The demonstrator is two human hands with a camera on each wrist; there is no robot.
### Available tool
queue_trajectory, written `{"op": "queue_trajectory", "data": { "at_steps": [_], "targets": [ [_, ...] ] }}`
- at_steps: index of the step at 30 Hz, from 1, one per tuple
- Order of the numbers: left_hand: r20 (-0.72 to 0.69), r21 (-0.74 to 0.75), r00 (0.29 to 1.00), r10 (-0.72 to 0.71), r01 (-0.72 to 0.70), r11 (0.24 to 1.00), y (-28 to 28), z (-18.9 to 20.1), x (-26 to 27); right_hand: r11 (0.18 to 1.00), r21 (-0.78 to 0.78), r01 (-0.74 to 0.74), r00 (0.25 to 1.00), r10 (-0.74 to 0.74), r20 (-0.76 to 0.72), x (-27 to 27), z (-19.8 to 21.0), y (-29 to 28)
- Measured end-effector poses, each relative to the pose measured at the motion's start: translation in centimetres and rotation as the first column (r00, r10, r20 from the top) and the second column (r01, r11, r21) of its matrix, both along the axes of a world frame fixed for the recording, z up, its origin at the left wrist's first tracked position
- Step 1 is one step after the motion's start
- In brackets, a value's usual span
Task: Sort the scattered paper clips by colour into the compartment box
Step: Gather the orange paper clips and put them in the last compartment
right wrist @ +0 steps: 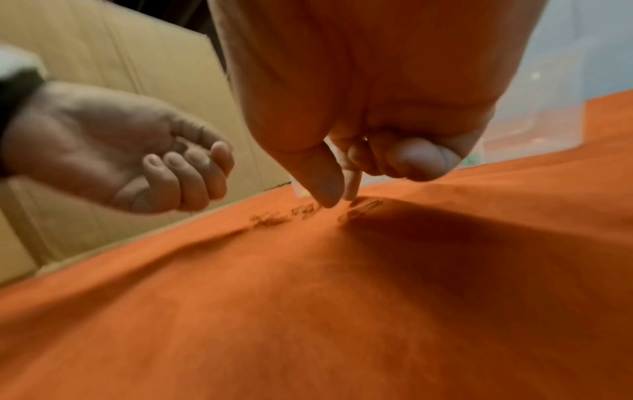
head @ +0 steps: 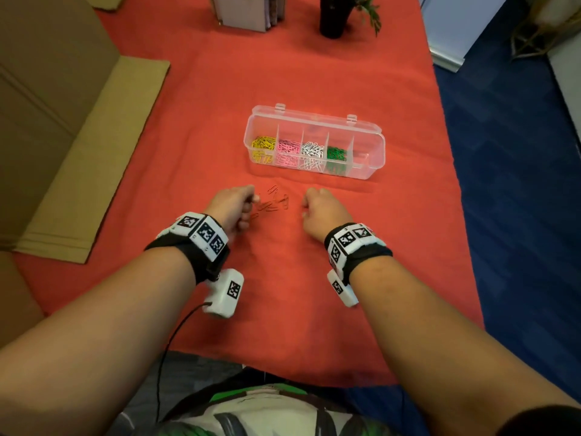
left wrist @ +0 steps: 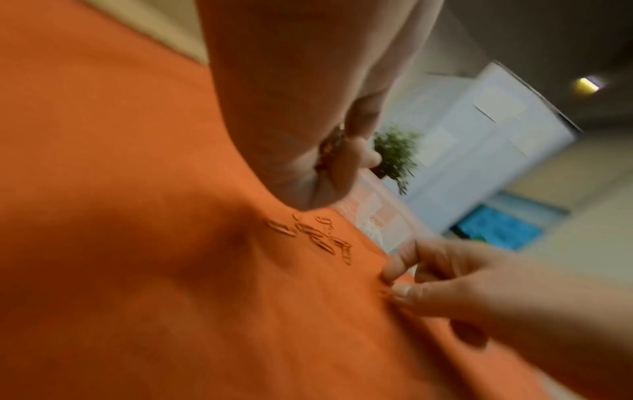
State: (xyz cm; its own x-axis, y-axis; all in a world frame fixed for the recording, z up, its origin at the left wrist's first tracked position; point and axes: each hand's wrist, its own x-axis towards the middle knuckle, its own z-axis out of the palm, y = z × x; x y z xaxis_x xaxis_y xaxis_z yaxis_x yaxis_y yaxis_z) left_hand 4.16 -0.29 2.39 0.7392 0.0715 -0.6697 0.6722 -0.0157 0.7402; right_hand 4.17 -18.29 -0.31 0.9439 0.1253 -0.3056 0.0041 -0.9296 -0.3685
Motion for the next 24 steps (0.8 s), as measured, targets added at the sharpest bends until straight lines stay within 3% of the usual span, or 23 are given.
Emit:
{"op": "queue_trajectory", "data": {
  "at_steps": [1,3,6,9,11,13,16,18,19,20,21,22,23,24],
  "targets": [
    [0.060,0.191,0.994,-0.092,0.079,0.978,0.2,-0.3,0.1,0.999,-0.045,-0.017,1.000,0.018,0.010,0.0,-0.1,0.2],
    [0.144,0.497,0.962,-0.231,0.132,0.858,0.7,-0.9,0.1,0.995,-0.101,-0.024,0.999,0.027,0.026,-0.1,-0.4,0.4],
    [0.147,0.732,0.905,-0.399,0.171,0.659,0.9,-1.5,-0.4,0.998,-0.061,0.016,1.000,-0.015,0.018,-0.1,-0.6,0.4],
    [0.100,0.816,0.860,-0.500,0.217,0.535,0.7,-2.5,-0.3,0.971,0.173,0.165,0.985,-0.154,-0.075,0.4,-0.1,0.2],
    [0.075,0.837,0.822,-0.564,0.255,0.484,0.6,-3.3,-0.3,0.877,0.369,0.306,0.949,-0.253,-0.187,0.8,0.3,0.0],
    [0.064,0.837,0.802,-0.595,0.281,0.469,0.4,-3.7,-0.6,0.710,0.550,0.439,0.897,-0.308,-0.318,0.7,0.8,-0.2],
    [0.040,0.837,0.777,-0.628,0.318,0.446,0.1,-3.8,-1.0,0.457,0.680,0.573,0.818,-0.276,-0.504,0.5,1.4,-0.4],
    [0.045,0.812,0.784,-0.619,0.332,0.479,-0.1,-3.6,-1.0,0.272,0.711,0.648,0.762,-0.237,-0.603,0.4,2.0,-0.8],
    [0.051,0.775,0.809,-0.586,0.338,0.534,-0.2,-3.3,-1.0,0.180,0.704,0.688,0.725,-0.213,-0.654,0.3,2.4,-0.8],
    [0.061,0.695,0.852,-0.519,0.337,0.635,-0.1,-2.9,-0.9,0.114,0.682,0.723,0.689,-0.195,-0.698,0.2,2.7,-0.8],
    [0.072,0.540,0.910,-0.408,0.309,0.783,0.0,-2.4,-0.8,0.091,0.660,0.746,0.663,-0.190,-0.724,0.2,2.9,-0.7],
    [0.063,0.319,0.965,-0.256,0.224,0.921,0.1,-2.0,-0.7,0.117,0.641,0.758,0.651,-0.202,-0.732,0.3,2.8,-0.4],
    [0.011,0.088,0.996,-0.083,0.082,0.993,0.2,-1.5,-0.7,0.201,0.627,0.752,0.659,-0.235,-0.715,0.6,2.7,0.0],
    [-0.060,-0.109,0.996,0.064,-0.070,0.992,0.4,-1.1,-0.8,0.353,0.599,0.719,0.692,-0.282,-0.665,1.0,2.5,0.4]
  ]
}}
